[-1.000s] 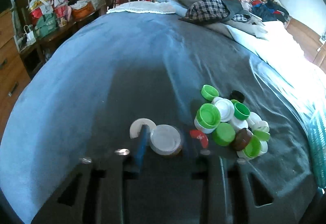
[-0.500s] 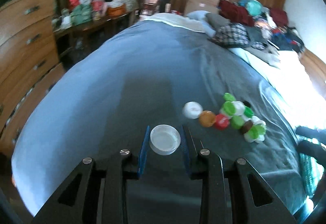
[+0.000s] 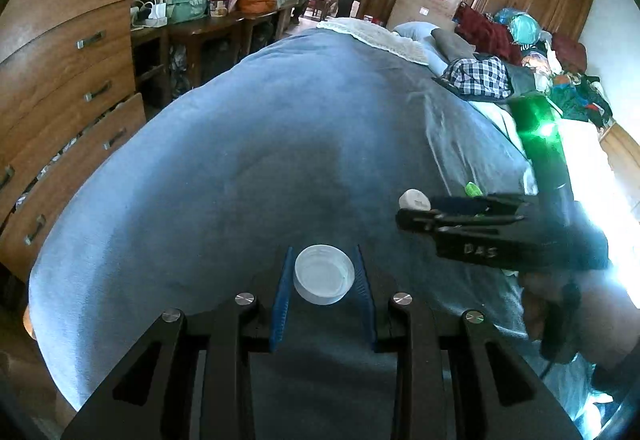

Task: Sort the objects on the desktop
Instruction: 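Grasp a white cap with the left gripper while the right grasps a printed cream cap, then carry both caps over the teal basket and open both grippers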

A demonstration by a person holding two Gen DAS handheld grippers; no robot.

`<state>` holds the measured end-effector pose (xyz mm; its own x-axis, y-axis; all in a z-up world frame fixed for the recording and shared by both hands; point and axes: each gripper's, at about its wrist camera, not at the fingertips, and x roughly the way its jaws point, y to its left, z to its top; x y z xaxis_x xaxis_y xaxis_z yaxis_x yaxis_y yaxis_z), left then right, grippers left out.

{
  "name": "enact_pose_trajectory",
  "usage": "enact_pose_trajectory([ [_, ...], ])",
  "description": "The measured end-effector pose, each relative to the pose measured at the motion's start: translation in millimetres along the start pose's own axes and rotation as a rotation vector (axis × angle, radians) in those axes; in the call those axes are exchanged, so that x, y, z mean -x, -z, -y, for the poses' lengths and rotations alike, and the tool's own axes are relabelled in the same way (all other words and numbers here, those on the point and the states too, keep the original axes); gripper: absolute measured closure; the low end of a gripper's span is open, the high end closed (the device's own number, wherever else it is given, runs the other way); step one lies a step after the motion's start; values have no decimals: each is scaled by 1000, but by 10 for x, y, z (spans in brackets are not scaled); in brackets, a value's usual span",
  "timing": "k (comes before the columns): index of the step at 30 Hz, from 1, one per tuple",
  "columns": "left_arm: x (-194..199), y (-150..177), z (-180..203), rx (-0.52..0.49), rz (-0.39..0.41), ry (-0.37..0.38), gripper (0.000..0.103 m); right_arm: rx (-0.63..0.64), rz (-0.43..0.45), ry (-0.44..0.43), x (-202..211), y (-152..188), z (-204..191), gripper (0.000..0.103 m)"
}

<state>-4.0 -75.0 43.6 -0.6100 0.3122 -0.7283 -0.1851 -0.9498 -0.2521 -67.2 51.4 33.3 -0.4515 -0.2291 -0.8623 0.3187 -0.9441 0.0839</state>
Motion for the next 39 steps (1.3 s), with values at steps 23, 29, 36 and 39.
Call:
enact_pose_trajectory([
  [23, 516, 23, 1354, -251, 55, 72, 77, -162, 324, 138, 2607, 1600, 44, 69],
  [29, 639, 111, 2021, -368, 50, 130, 77, -238, 372, 227, 3135, 2009, 343, 69],
  [36, 765, 276, 2761, -495, 43, 206, 77, -329, 424, 313, 3633, 2419, 638, 69],
  [39, 800, 326, 3057, -539, 34, 241, 77, -364, 438, 346, 3804, 2584, 770, 69],
])
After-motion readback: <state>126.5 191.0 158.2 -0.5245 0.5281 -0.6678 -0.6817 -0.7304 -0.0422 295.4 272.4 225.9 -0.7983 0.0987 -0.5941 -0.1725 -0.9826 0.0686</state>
